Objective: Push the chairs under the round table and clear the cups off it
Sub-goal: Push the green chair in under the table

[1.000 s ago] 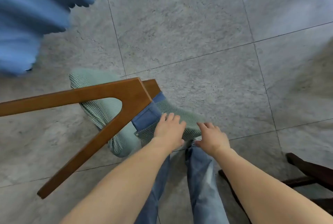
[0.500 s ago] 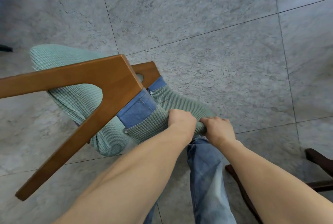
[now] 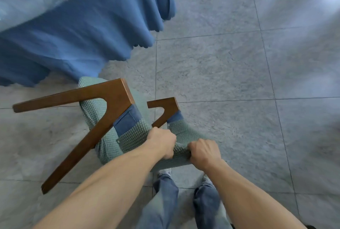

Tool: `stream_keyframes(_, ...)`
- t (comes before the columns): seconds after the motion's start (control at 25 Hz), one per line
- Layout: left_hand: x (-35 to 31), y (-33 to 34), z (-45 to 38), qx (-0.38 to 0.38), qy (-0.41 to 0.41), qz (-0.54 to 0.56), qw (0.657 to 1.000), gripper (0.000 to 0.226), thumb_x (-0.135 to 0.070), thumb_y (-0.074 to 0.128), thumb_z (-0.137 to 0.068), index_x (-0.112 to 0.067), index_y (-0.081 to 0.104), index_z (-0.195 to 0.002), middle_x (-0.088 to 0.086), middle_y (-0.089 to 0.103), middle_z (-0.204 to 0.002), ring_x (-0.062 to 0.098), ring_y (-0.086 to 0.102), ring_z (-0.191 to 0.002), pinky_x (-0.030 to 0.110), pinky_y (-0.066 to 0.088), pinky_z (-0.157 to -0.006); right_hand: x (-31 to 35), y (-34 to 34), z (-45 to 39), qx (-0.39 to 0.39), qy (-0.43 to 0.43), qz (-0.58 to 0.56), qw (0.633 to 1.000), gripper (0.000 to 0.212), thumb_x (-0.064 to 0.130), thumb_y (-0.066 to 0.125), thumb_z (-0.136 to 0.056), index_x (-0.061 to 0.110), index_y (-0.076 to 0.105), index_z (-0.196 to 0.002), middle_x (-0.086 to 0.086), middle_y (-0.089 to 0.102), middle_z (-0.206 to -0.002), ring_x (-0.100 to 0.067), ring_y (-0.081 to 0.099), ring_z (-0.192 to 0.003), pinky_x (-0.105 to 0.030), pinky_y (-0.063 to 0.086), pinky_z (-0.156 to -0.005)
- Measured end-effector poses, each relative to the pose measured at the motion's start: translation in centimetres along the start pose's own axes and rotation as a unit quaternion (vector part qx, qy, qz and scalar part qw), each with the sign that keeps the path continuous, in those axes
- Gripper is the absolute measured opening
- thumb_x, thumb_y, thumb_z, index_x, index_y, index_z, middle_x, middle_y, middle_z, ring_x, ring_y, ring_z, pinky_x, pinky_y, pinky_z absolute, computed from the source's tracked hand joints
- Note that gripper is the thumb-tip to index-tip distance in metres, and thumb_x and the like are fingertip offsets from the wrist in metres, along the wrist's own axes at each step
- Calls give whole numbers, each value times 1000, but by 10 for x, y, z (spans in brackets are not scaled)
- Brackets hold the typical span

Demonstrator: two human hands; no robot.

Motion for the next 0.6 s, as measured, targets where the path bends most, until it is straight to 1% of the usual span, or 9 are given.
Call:
stream_keyframes(0.04,20,-5,24,-9,-9,7,1000,40,-42,61,-87,-23,63,-123,5,65,-122,30,63,-112,37,49,-83,20,-23,10,-7,-20,16,1000,21,20,55,-87,17,67,-104,-8,69,-105,-30,65,-101,-33,41,-71)
stream_keyframes(0.12,59,-9,77,-26,-36,27,999,45,-48,62,-86,-26,61,-126,5,65,-123,31,62,-113,36,48,-82,65,-68,33,-33,-56,49,997,24,23,55,-88,17,68,-107,-8,68,-107,-30,63,-103,-34,40,-72)
stream_keyframes(0.2,93,-4,125,-44,-51,48,997,49,-51,61,-87,-29,57,-131,5,64,-125,31,61,-115,36,47,-83,110,-97,54,-62,-81,72,992,28,26,54,-89,17,67,-112,-9,67,-110,-30,60,-106,-34,40,-74)
stream_keyframes(0.32,141,32,186,-77,-70,83,991,48,-52,60,-88,-31,57,-131,6,65,-126,32,61,-114,39,49,-87,181,-119,70,-86,-141,123,979,29,29,54,-88,15,67,-110,-8,67,-107,-28,58,-106,-36,41,-81)
stream_keyframes(0.4,166,69,218,-93,-81,113,986,46,-49,59,-88,-31,57,-130,6,65,-124,32,62,-112,40,51,-87,221,-117,75,-87,-180,128,971,31,39,57,-85,18,65,-106,-4,66,-104,-26,58,-103,-38,42,-82)
stream_keyframes(0.48,185,116,252,-95,-87,151,980,35,-42,60,-86,-29,60,-119,4,67,-117,31,64,-107,42,53,-83,261,-104,82,-62,-211,120,968,38,51,59,-81,24,58,-108,0,61,-105,-23,58,-100,-36,43,-77)
stream_keyframes(0.52,194,136,269,-97,-90,170,977,28,-39,60,-86,-29,60,-111,3,68,-112,30,64,-104,42,54,-81,280,-96,85,-47,-222,118,967,42,53,61,-80,26,55,-111,2,59,-107,-23,58,-100,-36,44,-77)
stream_keyframes(0.6,214,172,295,-110,-93,191,971,14,-31,60,-86,-27,58,-99,3,68,-107,29,65,-99,41,53,-76,311,-81,87,-20,-241,121,963,46,48,64,-78,33,49,-119,4,59,-111,-22,60,-102,-37,47,-79)
Point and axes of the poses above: each hand's wrist, its own z-axis away from the middle knuckle, its own y-axis out of the palm, x = y × z, the point moved 2 cm from there along -z, towards the middle knuckle
